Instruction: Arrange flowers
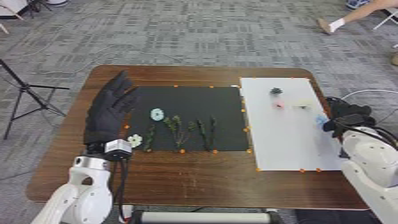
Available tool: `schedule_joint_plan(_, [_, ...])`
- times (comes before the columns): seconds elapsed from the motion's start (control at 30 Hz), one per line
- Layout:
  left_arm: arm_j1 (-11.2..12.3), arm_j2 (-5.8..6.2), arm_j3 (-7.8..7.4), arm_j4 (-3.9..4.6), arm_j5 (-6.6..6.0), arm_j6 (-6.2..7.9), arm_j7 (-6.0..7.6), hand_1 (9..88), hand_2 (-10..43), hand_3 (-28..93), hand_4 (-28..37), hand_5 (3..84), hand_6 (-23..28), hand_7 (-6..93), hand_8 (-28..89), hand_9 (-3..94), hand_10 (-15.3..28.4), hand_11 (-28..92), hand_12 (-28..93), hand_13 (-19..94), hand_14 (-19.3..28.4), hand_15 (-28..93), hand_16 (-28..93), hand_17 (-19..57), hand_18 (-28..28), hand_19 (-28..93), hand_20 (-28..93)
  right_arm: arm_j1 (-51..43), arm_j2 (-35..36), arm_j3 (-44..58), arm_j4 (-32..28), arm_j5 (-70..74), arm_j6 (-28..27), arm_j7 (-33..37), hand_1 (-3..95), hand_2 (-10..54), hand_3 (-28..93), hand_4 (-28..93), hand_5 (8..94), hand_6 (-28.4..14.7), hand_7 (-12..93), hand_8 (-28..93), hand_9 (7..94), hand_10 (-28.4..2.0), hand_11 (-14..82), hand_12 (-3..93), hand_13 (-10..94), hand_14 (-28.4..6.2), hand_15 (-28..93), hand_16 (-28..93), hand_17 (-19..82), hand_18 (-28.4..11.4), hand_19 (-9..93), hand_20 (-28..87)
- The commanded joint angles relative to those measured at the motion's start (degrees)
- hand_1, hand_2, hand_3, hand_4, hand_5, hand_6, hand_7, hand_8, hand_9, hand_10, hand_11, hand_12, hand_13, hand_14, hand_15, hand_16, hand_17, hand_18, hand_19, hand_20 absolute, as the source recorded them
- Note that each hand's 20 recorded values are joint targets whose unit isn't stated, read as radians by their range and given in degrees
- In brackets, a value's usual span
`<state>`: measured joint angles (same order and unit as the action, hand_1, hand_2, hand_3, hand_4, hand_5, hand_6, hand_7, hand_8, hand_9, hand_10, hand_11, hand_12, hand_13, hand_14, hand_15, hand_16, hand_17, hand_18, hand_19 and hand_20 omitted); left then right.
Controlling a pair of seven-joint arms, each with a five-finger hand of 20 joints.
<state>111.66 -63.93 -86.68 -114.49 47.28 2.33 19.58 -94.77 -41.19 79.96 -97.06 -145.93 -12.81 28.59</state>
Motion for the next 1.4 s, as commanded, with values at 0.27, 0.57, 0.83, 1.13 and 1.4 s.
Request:
schedule_joint_plan(0.27, [0.6,-0.14,0.02,-0.26,-0.01,0.08,0.28,24.3,-1.3,68,-27.4,27.8,1.7,19.7,-10,26.4,11.5,14,17,23,14.8,20,5,-11.5,21.3,45,6,2.0,-1.3,-4.4,0.4,-4.2,4.6,-0.1,28.9,-9.5,82,-28,47.0,-4.2,37,-15,51.9,-13.5,43.4,27.5,52,-10.9,75,29,26,-20.4,88,54])
schedule_joint_plan(0.57, [0.1,-0.19,0.11,0.03,-0.05,0.26,0.30,24.3,-1.3,68,-27.4,27.5,1.6,19.8,-10,26.4,11.4,14,17,23,14.9,20,5,-11.5,21.3,45,6,2.3,-1.4,-5.1,0.7,-4.9,4.5,-0.3,28.6,-9.5,82,-28,46.5,-4.7,37,-15,52.2,-13.7,43.5,27.3,52,-11.2,75,29,27,-20.5,89,54])
schedule_joint_plan(0.83, [0.5,-0.23,-0.22,-0.21,-0.09,0.31,0.35,24.5,-1.3,68,-27.4,27.5,1.6,19.8,-10,26.4,11.5,14,17,23,14.7,20,5,-11.5,21.4,45,6,1.4,-1.3,-5.6,0.5,-5.3,7.2,-1.6,30.2,-9.5,83,-28,46.6,-4.3,37,-15,52.2,-13.9,43.3,27.4,52,-11.1,75,29,27,-20.3,89,54])
schedule_joint_plan(1.13, [0.4,-0.47,-0.35,-0.13,-0.16,0.25,0.09,24.4,-1.4,68,-27.4,27.5,1.6,19.9,-10,26.4,11.4,15,17,23,14.9,20,5,-11.6,21.5,45,6,1.1,-1.7,-6.4,0.1,-6.0,8.8,-2.2,30.0,-9.5,84,-28,44.7,-5.1,38,-15,47.4,-15.2,41.3,27.1,51,-11.8,76,30,27,-20.4,89,54])
schedule_joint_plan(1.4, [0.8,-0.77,-0.56,-0.25,-0.10,0.42,-0.12,24.4,-1.4,68,-27.5,27.5,1.6,19.8,-10,26.5,11.5,15,17,23,15.0,20,5,-11.5,21.4,45,6,0.7,-2.0,-6.6,0.7,-6.6,9.7,-3.3,40.7,-9.5,81,-28,53.3,-1.1,45,-6,62.2,-10.1,36.2,35.5,57,-9.5,75,32,29,-19.8,89,53])
